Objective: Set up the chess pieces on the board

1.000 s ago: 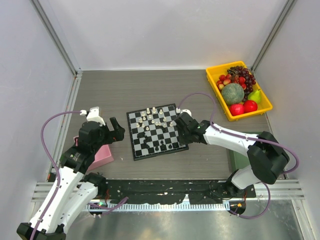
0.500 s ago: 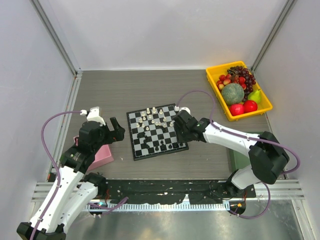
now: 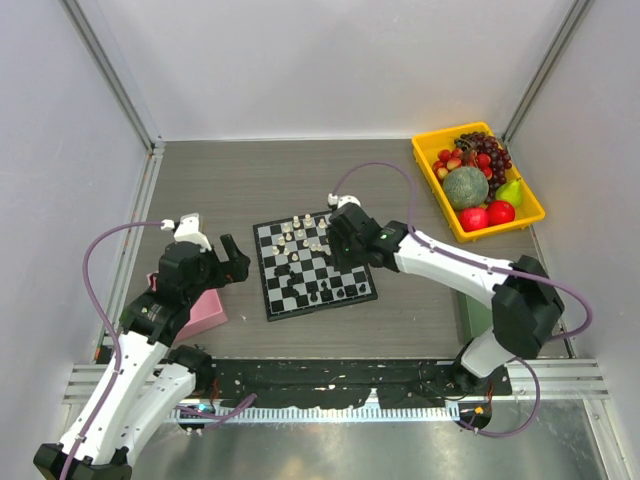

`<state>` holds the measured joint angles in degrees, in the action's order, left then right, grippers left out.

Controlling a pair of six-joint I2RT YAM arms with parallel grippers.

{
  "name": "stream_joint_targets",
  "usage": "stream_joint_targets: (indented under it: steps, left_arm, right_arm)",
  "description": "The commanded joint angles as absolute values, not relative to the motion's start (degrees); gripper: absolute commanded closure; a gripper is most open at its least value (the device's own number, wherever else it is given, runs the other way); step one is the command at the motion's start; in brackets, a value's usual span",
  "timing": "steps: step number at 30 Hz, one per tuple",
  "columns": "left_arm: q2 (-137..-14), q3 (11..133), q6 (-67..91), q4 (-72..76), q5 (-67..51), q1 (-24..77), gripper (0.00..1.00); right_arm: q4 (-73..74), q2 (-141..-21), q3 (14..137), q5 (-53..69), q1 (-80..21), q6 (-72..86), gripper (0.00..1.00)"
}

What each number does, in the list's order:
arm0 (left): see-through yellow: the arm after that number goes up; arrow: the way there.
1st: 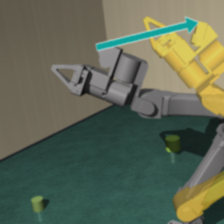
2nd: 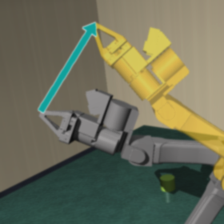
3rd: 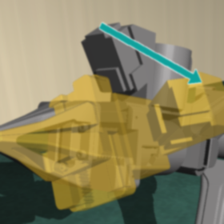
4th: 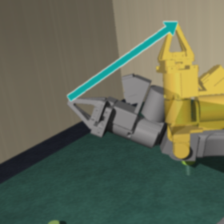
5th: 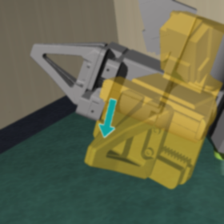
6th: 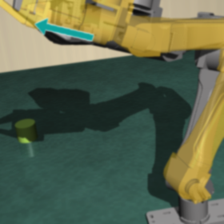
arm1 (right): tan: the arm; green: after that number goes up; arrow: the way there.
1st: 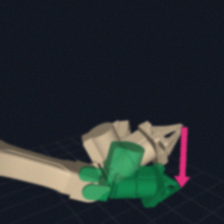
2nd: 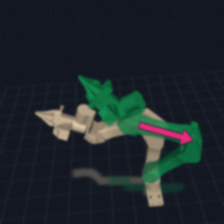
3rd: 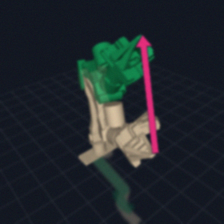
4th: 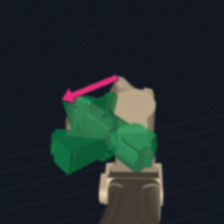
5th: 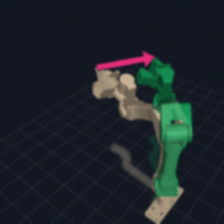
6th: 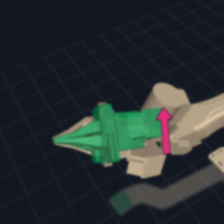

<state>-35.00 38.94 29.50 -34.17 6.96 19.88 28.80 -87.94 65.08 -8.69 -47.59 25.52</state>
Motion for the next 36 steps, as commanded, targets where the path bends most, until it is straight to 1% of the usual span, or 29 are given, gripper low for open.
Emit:
stream_joint_targets:
  steps: [1,12,17,21,30,36]
  left_arm:
    - [-34.54,40.43,28.48,-33.05,7.91,19.95,0.01]
    - [-34.01,40.34,28.3,-33.57,8.35,20.04,0.01]
    - [-33.66,40.25,27.95,-34.27,8.79,19.95,0.0]
    - [-33.05,40.34,27.69,-34.8,9.67,19.95,0.01]
    - [-33.13,40.08,27.77,-34.72,9.67,19.95,0.0]
    - [-32.96,39.9,27.77,-34.8,9.67,19.95,0.0]
  right_arm:
    - [28.65,-92.28,69.08,-7.47,-50.18,24.17,0.59]
    - [27.86,-100.54,76.28,-12.3,-50.19,25.31,0.59]
    - [27.86,-103.71,78.83,-12.13,-48.96,25.4,0.62]
    - [27.86,-104.94,79.19,-11.34,-48.16,25.66,0.64]
    - [27.77,-107.05,79.37,-10.72,-47.02,24.96,0.65]
    - [27.6,-108.37,80.51,-10.46,-46.41,24.17,0.69]
